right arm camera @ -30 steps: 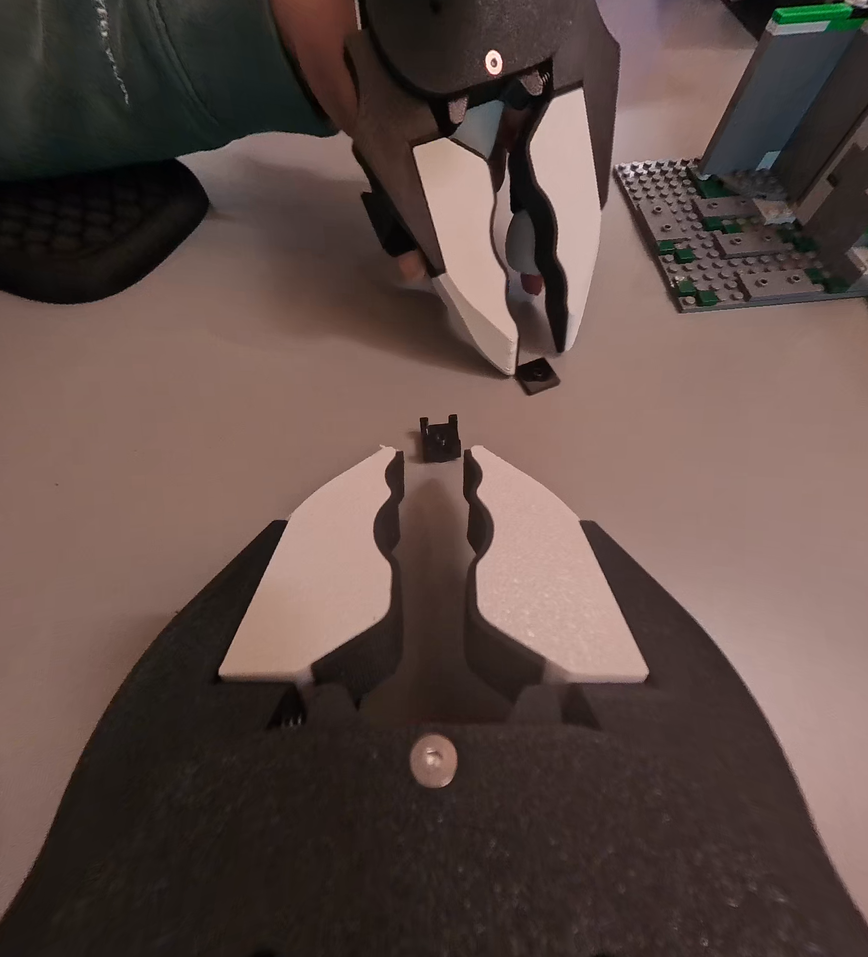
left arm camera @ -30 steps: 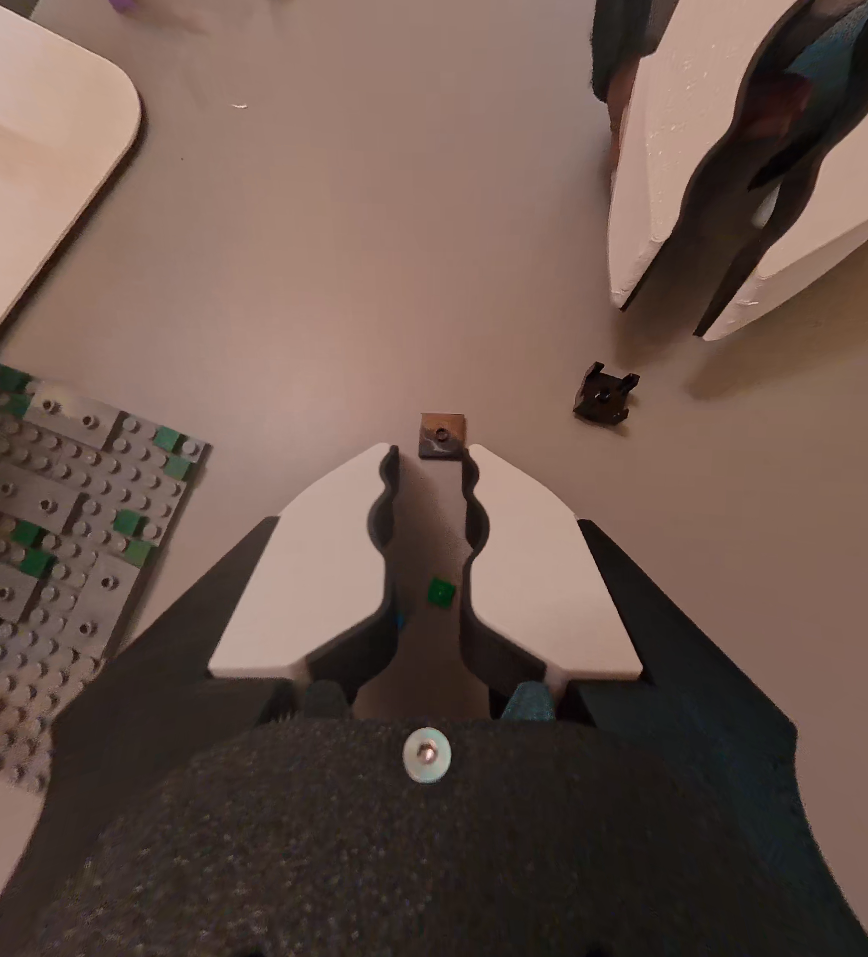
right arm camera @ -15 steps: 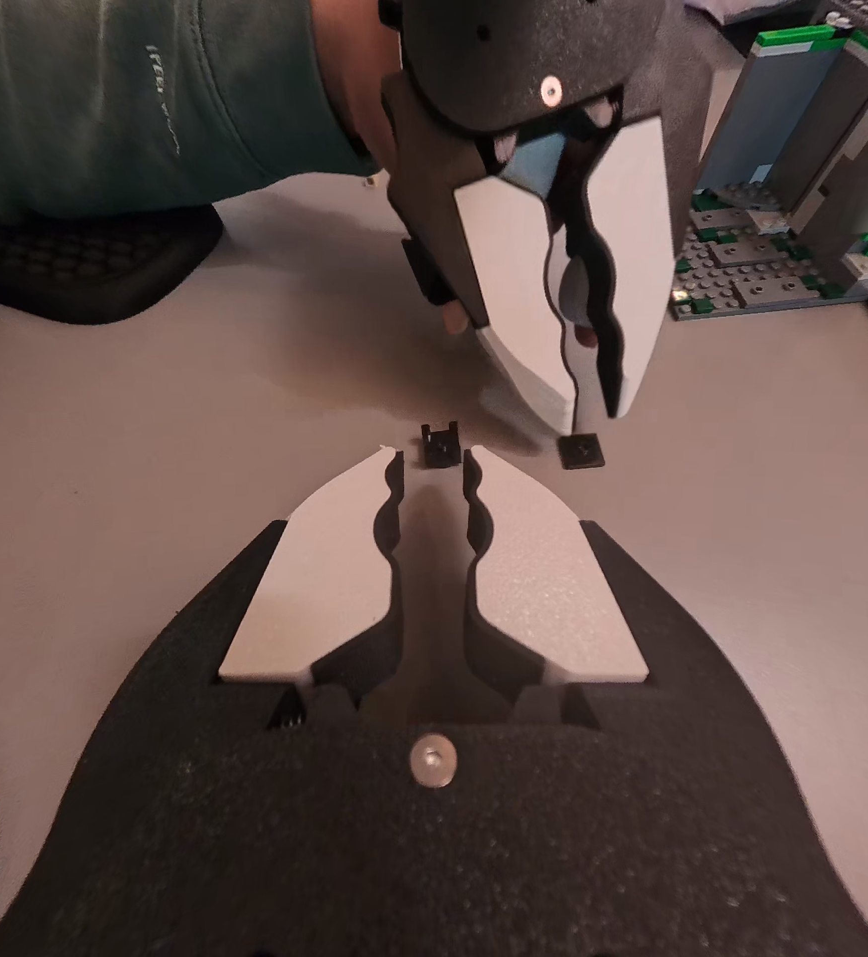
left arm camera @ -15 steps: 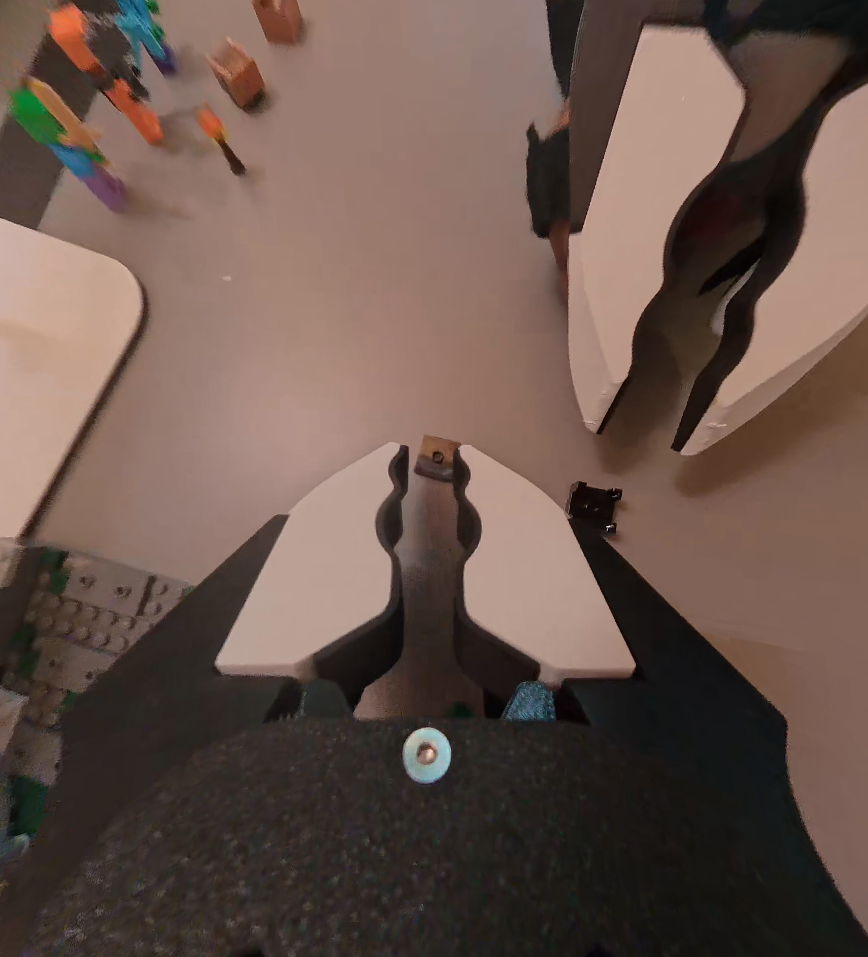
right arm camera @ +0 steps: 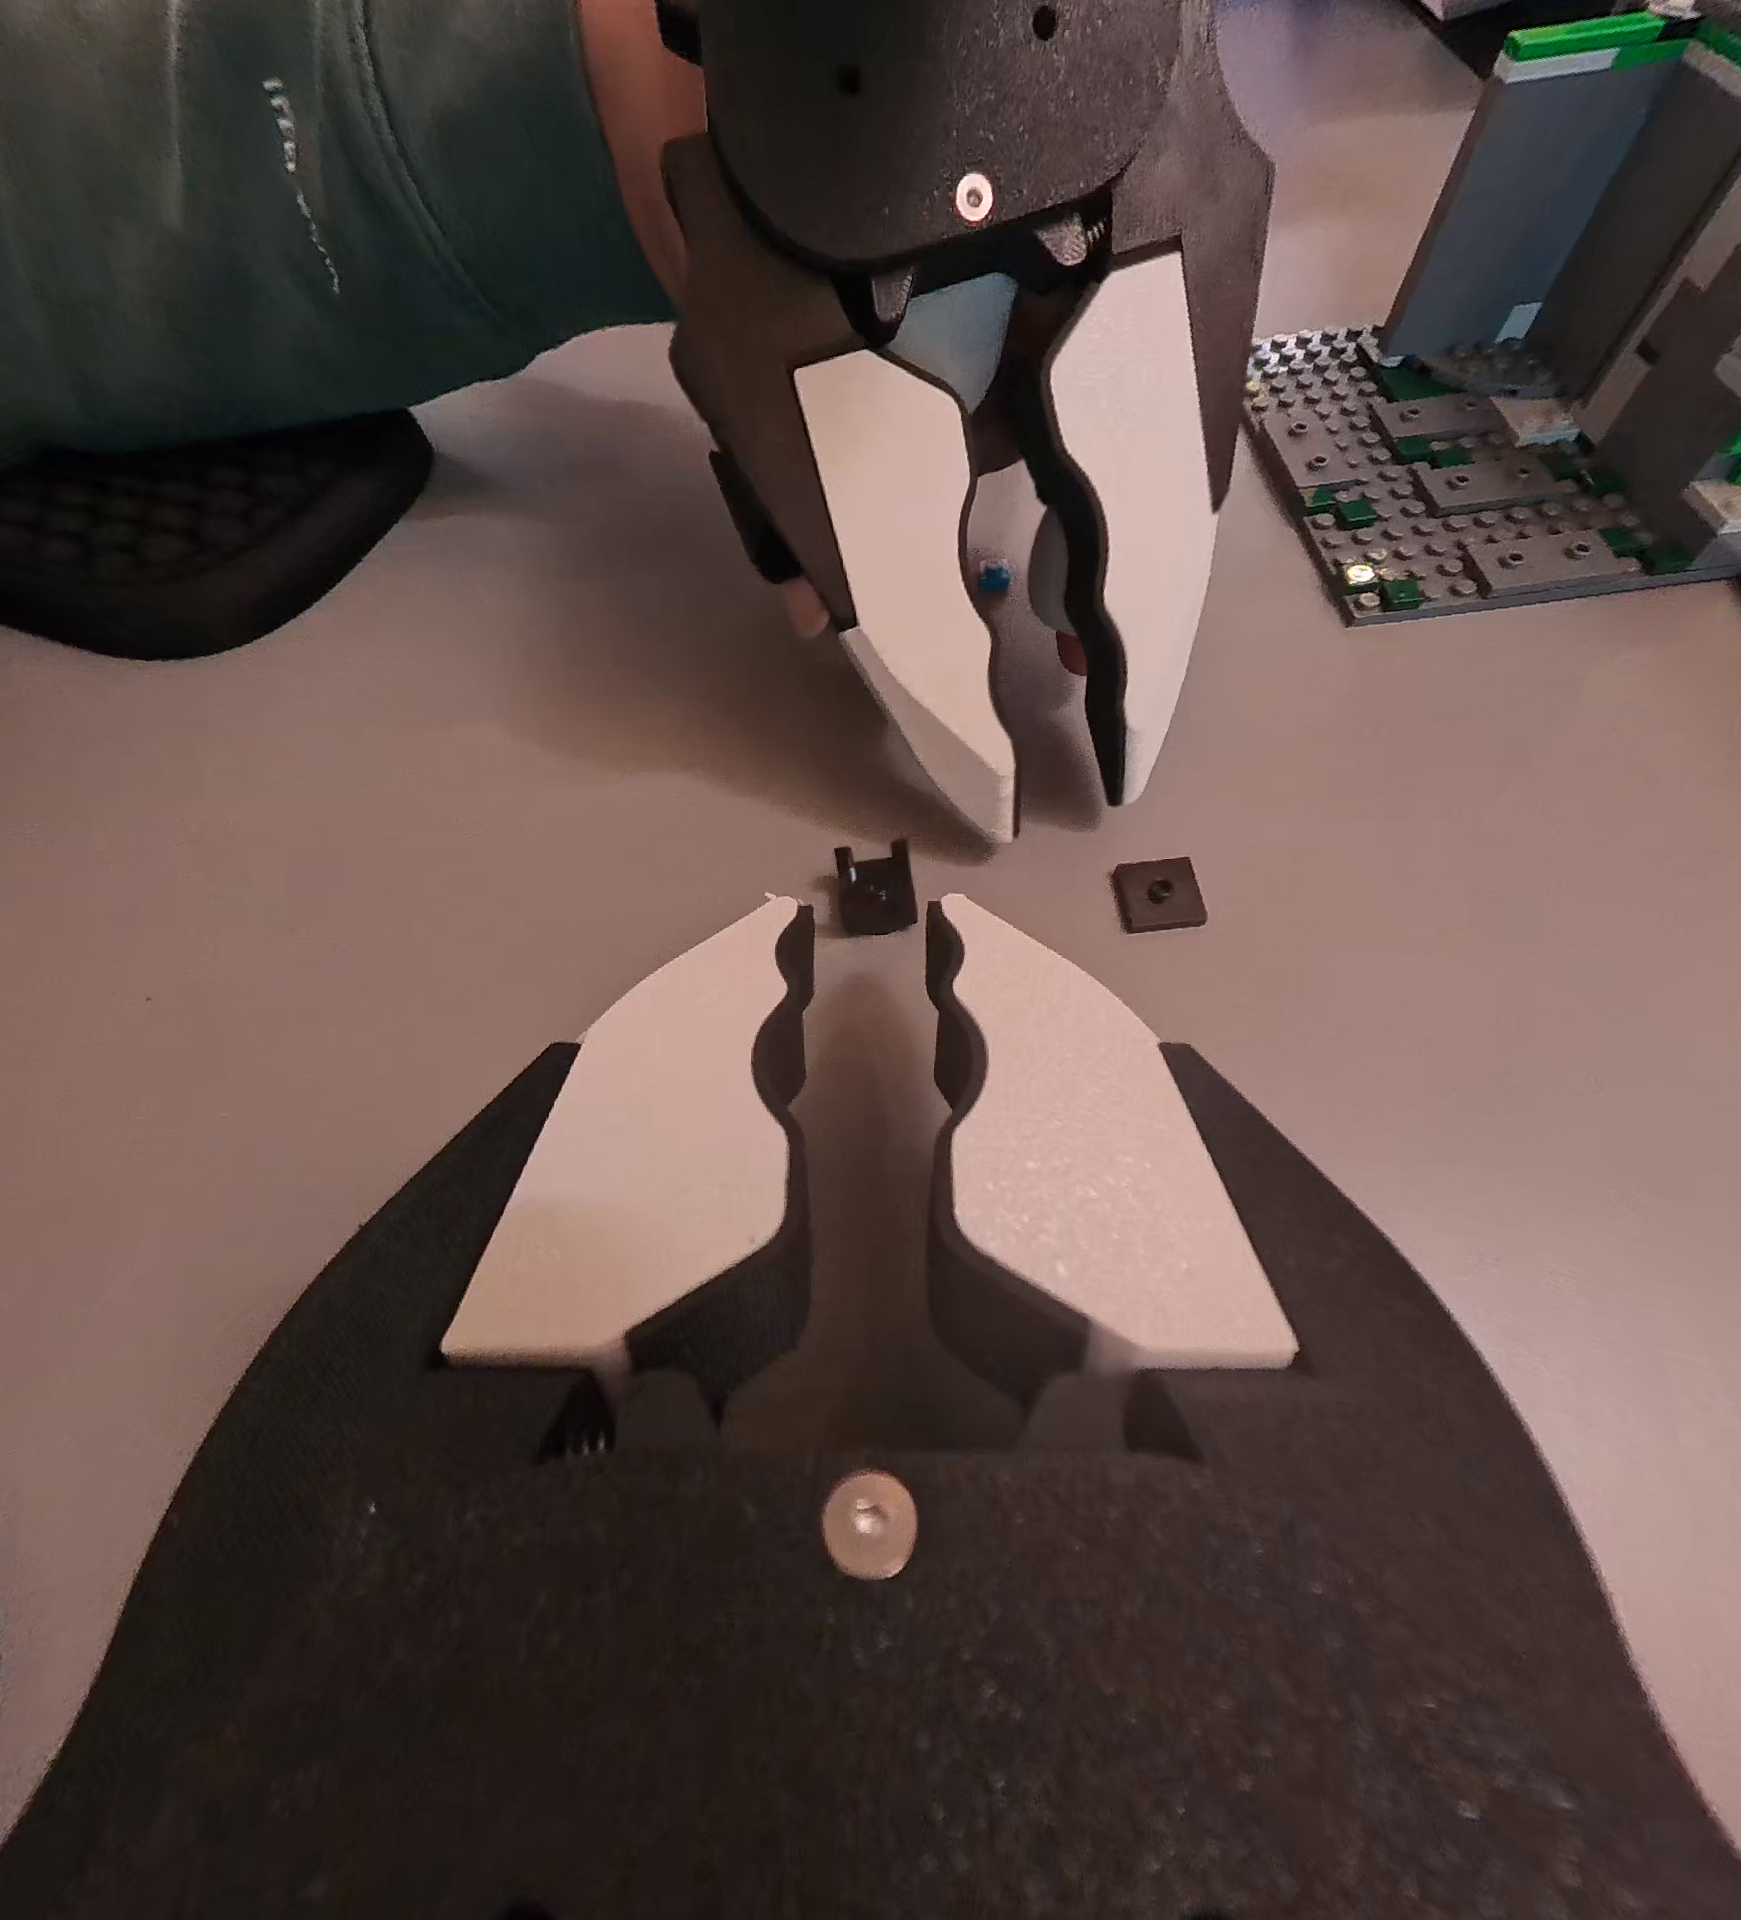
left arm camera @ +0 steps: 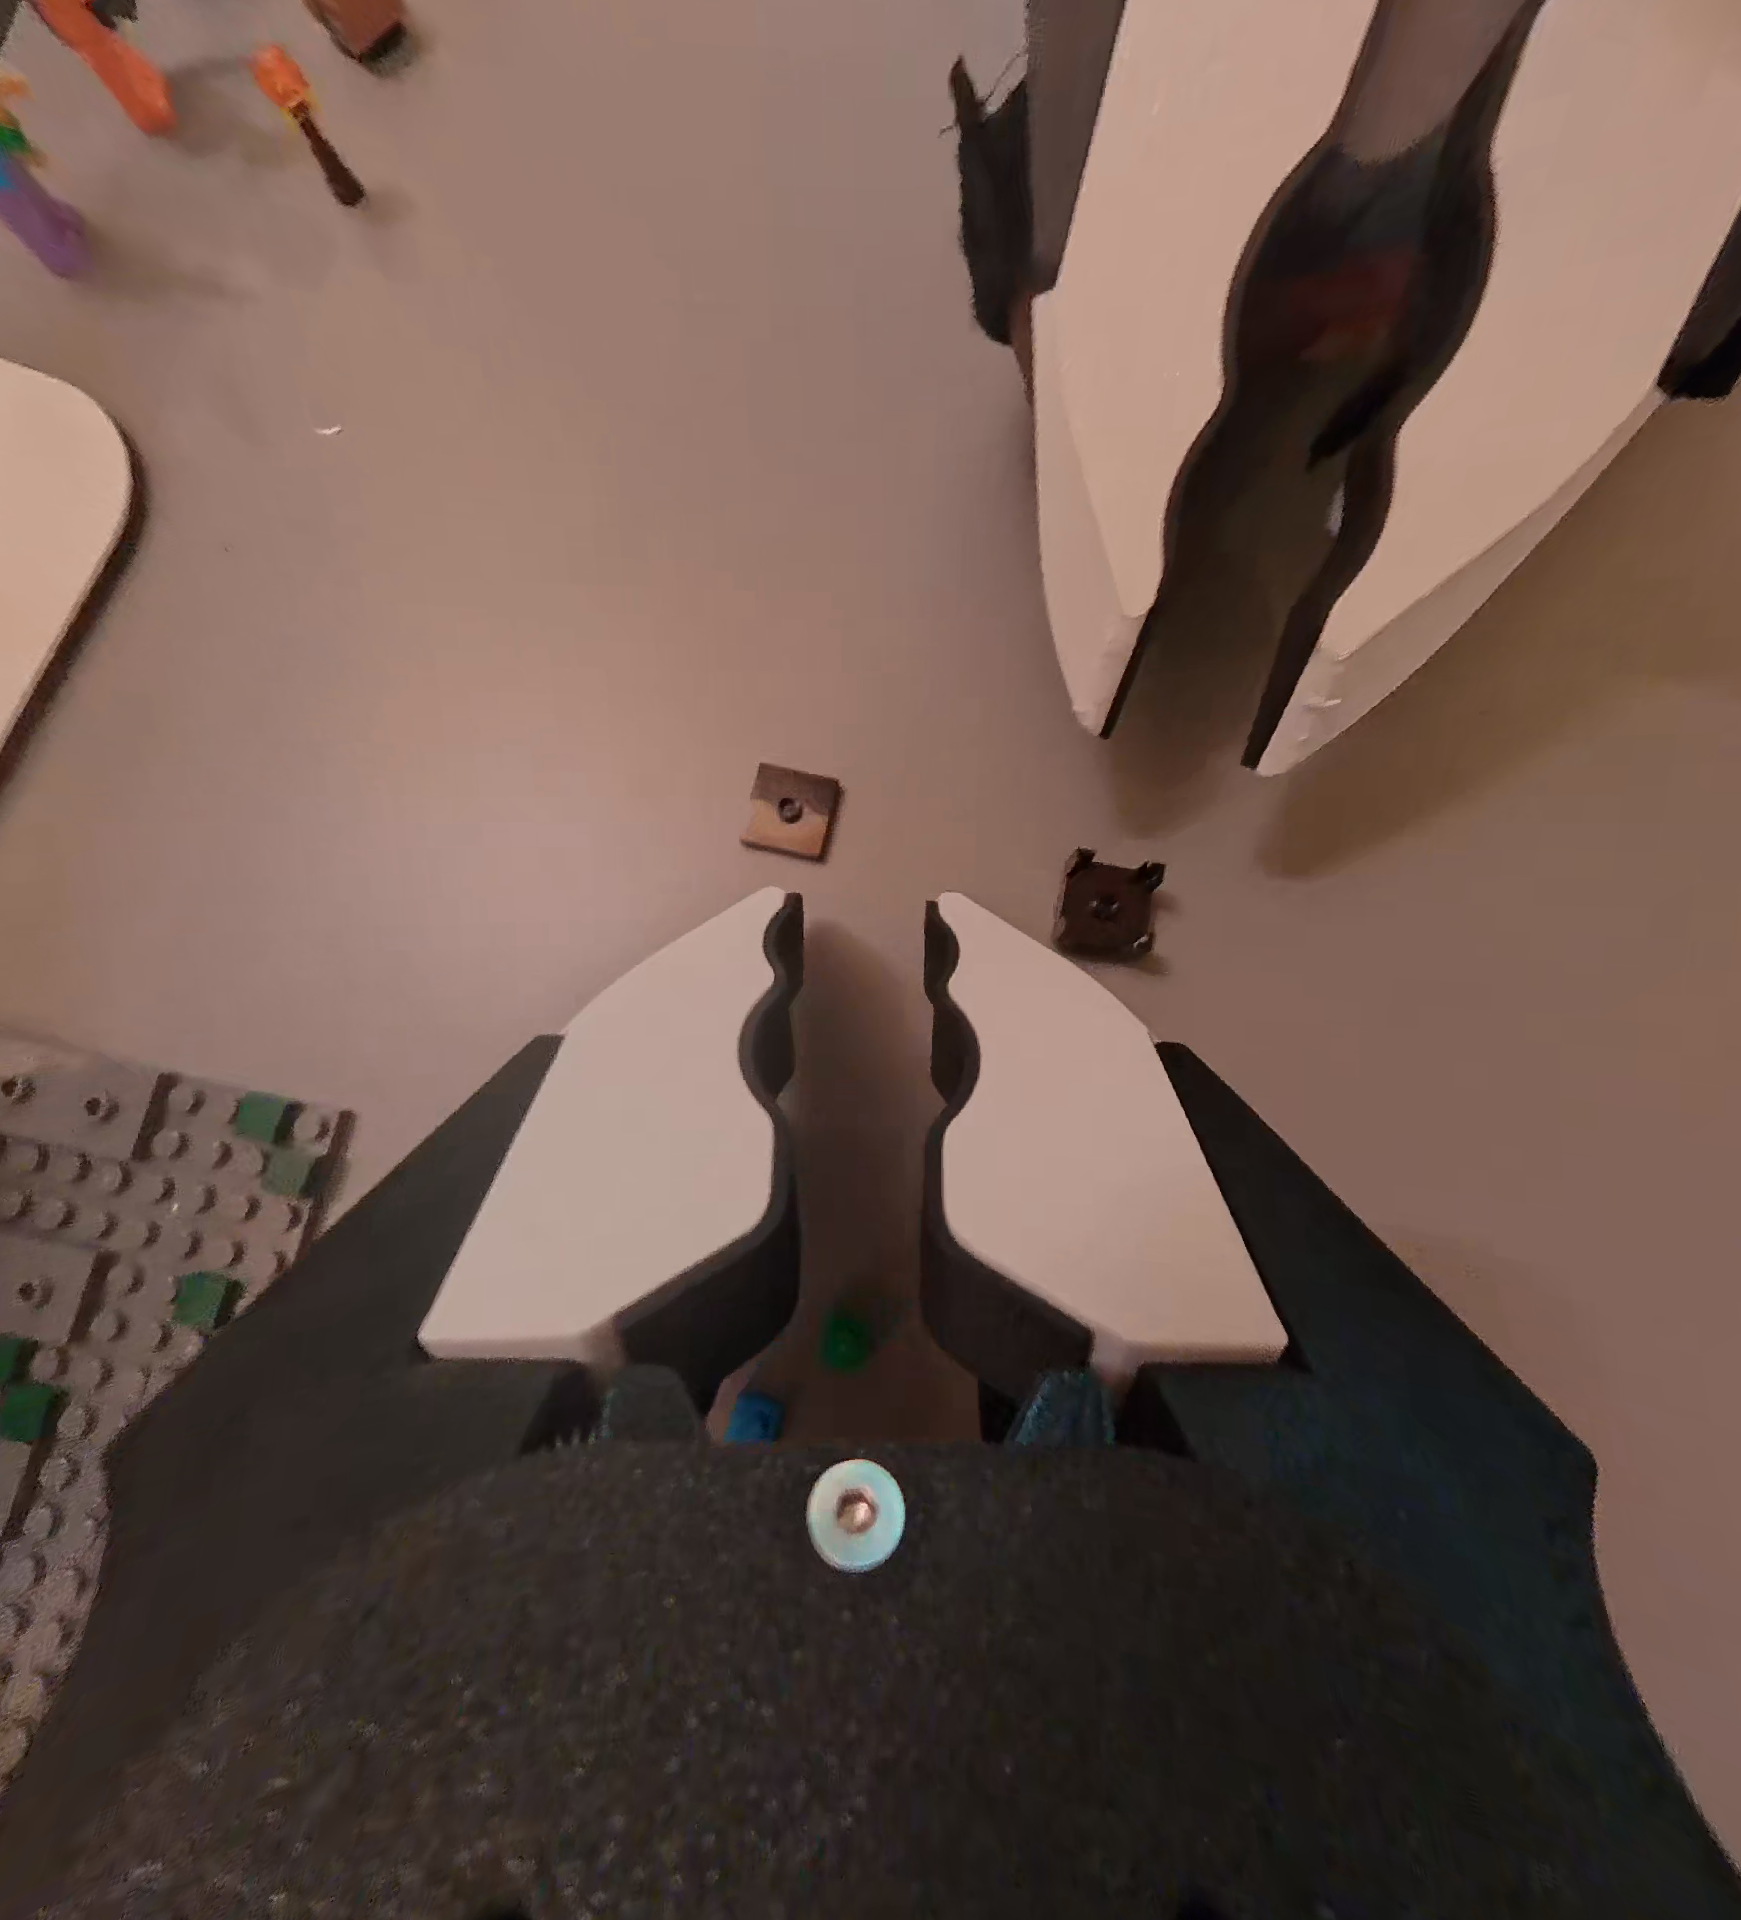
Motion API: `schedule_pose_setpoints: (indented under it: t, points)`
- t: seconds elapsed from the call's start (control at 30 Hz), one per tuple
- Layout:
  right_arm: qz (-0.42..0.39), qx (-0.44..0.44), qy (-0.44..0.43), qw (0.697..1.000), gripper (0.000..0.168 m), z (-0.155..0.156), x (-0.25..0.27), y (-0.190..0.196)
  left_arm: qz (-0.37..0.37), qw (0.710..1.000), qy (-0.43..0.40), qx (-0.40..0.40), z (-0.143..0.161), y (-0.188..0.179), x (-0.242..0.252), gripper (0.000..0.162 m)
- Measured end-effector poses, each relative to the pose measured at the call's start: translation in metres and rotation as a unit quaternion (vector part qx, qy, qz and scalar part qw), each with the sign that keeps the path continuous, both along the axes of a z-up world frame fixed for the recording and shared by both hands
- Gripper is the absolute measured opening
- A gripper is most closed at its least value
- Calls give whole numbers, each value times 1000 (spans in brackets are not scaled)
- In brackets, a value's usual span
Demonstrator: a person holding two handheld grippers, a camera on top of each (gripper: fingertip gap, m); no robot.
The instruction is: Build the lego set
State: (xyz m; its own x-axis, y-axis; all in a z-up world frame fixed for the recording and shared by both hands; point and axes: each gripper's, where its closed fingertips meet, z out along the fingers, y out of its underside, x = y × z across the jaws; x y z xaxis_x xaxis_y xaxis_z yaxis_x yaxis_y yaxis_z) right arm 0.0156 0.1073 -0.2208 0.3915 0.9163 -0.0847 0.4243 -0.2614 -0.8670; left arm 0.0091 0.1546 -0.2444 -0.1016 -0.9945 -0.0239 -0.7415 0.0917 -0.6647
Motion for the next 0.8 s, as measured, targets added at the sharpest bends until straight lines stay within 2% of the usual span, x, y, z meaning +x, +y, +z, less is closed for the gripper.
schedule_pose_setpoints:
  t: [0.13, 0.27, 0.47, 0.67, 0.8]
  points:
    - [-6, 4, -14, 1000, 21, -3, 0, 1, -12, 1000, -15, -5, 4, -11, 1, 23]
    - [-25, 32, -69, 997, 24, -14, -4, 6, -3, 1000, -19, 3, 7, -11, -6, 24]
    - [-35, 60, -104, 992, 3, -19, -14, 19, 22, 999, -30, 12, 17, 2, -16, 23]
    - [-29, 68, -75, 994, 9, -11, -23, 22, 45, 998, -31, 30, 25, 12, -26, 22]
    - [-61, 65, -41, 995, 18, -1, -4, 20, 73, 995, -37, 51, 35, 21, -41, 22]
